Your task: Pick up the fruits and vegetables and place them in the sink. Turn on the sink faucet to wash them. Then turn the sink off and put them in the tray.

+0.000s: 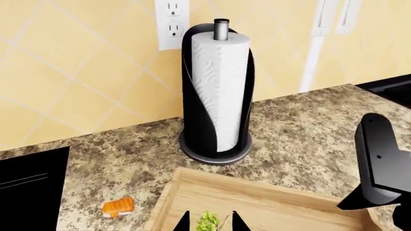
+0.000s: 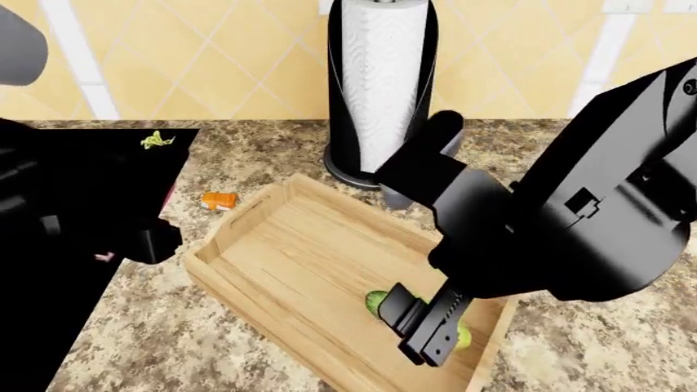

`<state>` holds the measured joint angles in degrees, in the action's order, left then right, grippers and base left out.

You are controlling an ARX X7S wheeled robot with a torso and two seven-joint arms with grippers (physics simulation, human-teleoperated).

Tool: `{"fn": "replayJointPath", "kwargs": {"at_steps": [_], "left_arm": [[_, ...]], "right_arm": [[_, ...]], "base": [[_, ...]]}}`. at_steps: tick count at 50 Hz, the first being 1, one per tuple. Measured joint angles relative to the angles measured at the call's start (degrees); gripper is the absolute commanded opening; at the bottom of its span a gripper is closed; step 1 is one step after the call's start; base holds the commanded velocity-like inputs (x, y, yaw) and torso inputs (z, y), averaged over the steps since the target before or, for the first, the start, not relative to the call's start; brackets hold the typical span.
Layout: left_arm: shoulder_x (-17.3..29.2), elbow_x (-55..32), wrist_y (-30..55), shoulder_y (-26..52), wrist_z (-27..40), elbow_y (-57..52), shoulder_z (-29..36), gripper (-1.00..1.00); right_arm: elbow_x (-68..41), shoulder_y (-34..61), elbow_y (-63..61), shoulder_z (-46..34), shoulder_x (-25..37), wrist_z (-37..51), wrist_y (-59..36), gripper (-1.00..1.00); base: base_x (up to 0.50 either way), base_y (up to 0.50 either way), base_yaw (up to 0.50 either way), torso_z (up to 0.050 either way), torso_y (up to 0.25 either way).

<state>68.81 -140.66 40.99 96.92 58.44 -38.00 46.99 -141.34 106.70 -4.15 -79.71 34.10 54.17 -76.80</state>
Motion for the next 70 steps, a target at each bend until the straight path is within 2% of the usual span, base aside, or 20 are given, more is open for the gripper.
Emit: {"fn": "replayJointPath", "kwargs": {"at_steps": [11,26,36,45,55,70], "left_arm": [[-4.4,-2.5,2.7,2.8,3.4,2.6,2.4,-1.00],[-15.2,-3.2,5.6,6.4,7.3,9.1,7.6,-1.00],[-23.1,-0.9,6.9,6.5,7.1,14.4,11.1,-1.00],[-28.2,1.7,7.9,5.6,5.6,18.6,13.4,-1.00],[-31.6,5.5,8.1,2.7,3.0,21.4,15.2,-1.00],[-33.7,12.1,8.4,-3.2,-2.2,24.6,17.3,-1.00]], "right_arm": [[-3.5,5.2,-3.0,1.2,6.5,1.8,0.8,1.00],[-8.4,11.7,-8.5,3.0,16.1,4.5,1.6,1.00],[-10.2,14.1,-9.8,3.4,19.6,5.5,1.5,1.00],[-11.1,15.1,-10.5,3.6,21.1,5.9,1.5,1.00],[-11.2,15.5,-10.4,3.9,22.0,5.8,1.3,1.00],[-10.5,15.0,-10.1,4.3,22.8,5.4,1.1,1.00]], "base": [[0.00,0.00,0.00,0.000,0.000],[0.00,0.00,0.00,0.000,0.000],[0.00,0.00,0.00,0.000,0.000],[0.00,0.00,0.00,0.000,0.000],[0.00,0.00,0.00,0.000,0.001],[0.00,0.00,0.00,0.000,0.000]]}}
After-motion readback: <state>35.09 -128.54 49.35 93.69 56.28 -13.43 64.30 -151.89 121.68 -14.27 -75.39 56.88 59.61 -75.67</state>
